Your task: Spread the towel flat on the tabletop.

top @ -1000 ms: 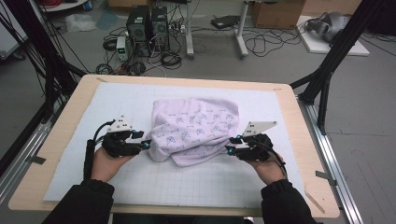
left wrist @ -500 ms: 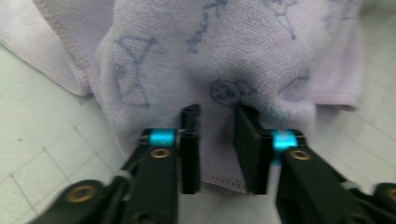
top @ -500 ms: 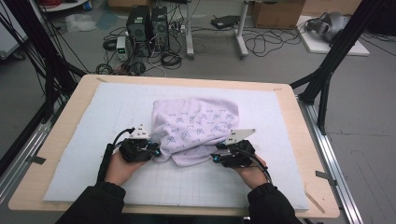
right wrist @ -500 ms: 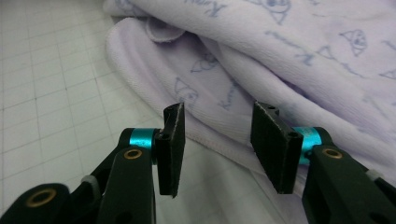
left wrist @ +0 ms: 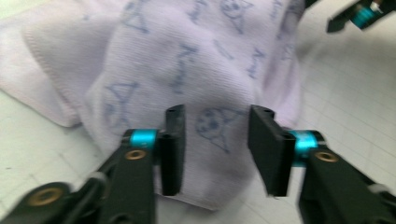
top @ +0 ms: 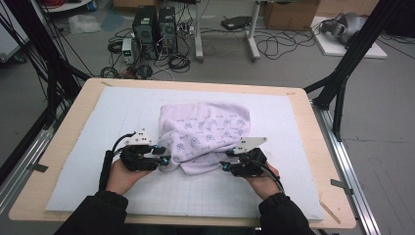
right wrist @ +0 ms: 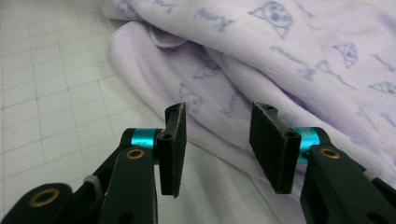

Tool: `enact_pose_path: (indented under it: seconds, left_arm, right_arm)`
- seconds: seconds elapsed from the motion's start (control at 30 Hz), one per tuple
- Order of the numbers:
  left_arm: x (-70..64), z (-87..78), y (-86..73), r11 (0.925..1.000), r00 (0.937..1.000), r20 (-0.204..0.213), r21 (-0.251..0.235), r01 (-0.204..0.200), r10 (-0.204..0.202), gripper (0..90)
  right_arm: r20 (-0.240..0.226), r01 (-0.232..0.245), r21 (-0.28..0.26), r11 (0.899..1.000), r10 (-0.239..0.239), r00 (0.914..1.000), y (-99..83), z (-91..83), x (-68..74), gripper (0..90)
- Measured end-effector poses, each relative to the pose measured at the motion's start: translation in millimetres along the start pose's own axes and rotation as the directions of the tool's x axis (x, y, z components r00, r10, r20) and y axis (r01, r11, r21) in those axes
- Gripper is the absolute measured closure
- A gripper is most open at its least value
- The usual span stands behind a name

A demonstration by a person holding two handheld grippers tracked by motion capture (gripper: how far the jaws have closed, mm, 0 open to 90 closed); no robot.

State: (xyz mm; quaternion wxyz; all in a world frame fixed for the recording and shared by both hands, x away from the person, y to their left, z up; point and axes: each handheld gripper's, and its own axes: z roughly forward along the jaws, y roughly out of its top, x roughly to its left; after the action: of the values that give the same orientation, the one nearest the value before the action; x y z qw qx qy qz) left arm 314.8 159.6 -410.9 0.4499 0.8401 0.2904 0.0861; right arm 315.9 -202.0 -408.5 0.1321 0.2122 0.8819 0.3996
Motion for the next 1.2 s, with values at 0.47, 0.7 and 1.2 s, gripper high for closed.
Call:
enact_pose_path:
  seconds: [0.47, 0.7, 1.2]
  left_arm:
    - [-5.7, 23.3, -0.8, 0.9967, 0.9987, -0.033, 0.073, -0.036, 0.039, 82.4]
    - [-8.7, -16.5, 21.4, 0.9986, 0.9992, -0.017, -0.037, -0.038, 0.037, 83.3]
    - [23.8, -3.3, 37.9, 0.9997, 0.9921, -0.126, -0.025, -0.001, -0.002, 82.6]
  right_arm:
    - [0.077, 0.016, -0.005, 1.0, -0.016, 0.9969, -2.1, -7.5, -7.7, 54.8]
    - [0.074, 0.008, -0.024, 1.0, -0.006, 0.9972, -2.3, -13.2, -11.3, 54.2]
    - [0.108, -0.02, 0.041, 0.999, 0.015, 0.994, -5.9, 7.8, -32.5, 58.8]
